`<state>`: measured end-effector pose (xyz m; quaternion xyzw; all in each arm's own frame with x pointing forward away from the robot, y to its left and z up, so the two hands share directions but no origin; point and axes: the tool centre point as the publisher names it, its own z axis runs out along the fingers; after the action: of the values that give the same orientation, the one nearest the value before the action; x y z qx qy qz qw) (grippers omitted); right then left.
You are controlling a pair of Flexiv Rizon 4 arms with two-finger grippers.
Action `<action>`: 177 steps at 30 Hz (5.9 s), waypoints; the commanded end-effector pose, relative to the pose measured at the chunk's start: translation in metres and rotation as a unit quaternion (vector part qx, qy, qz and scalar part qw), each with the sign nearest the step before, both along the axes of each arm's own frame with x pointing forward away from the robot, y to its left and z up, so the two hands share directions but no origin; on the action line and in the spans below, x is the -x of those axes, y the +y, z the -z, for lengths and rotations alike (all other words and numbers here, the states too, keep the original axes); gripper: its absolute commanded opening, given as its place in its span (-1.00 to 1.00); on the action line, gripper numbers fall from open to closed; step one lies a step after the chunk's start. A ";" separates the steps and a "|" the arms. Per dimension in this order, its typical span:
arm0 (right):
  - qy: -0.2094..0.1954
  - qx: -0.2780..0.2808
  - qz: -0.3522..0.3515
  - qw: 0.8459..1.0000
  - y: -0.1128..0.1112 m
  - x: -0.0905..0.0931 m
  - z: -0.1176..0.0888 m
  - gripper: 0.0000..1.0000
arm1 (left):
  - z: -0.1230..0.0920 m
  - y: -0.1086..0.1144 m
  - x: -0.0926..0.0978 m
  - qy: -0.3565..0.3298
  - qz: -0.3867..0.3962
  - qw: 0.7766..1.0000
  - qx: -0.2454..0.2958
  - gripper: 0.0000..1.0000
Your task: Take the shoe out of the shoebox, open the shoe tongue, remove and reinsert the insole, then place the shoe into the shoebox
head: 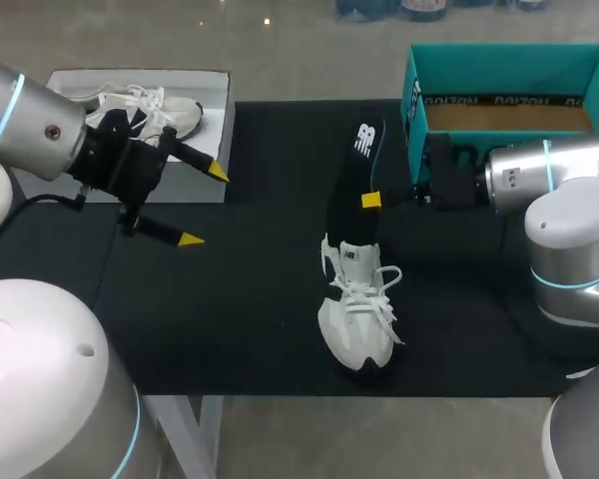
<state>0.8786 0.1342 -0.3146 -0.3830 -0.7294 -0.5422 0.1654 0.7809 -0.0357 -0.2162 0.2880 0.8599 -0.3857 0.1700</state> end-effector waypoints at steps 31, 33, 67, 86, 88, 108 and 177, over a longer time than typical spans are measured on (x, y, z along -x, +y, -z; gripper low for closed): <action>0.039 0.077 -0.052 0.995 0.013 0.043 0.034 -1.00 | -0.001 0.000 0.001 0.000 -0.001 1.000 -0.003 1.00; 0.043 0.076 -0.049 0.995 0.013 0.042 0.034 -1.00 | -0.001 0.000 0.001 0.000 -0.001 1.000 -0.003 1.00; 0.008 0.093 -0.034 0.995 0.001 0.004 0.011 -1.00 | -0.001 0.000 0.001 0.000 -0.001 1.000 -0.003 1.00; 0.034 0.089 -0.052 0.994 0.008 0.035 0.027 -1.00 | -0.001 0.000 0.001 0.000 -0.001 1.000 -0.003 1.00; 0.042 0.090 -0.054 0.994 0.009 0.040 0.032 -1.00 | -0.001 0.000 0.001 0.000 -0.001 1.000 -0.003 1.00; 0.032 0.103 -0.039 0.993 0.004 0.021 0.017 -0.17 | -0.001 0.000 0.001 0.000 -0.001 1.000 -0.003 1.00; 0.050 0.127 -0.039 0.990 0.004 0.025 0.029 -1.00 | -0.001 0.000 0.001 0.000 -0.001 1.000 -0.003 1.00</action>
<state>0.8584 0.1383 -0.3418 -0.3966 -0.7980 -0.4183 0.1756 0.7809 -0.0355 -0.2159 0.2880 0.8601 -0.3854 0.1698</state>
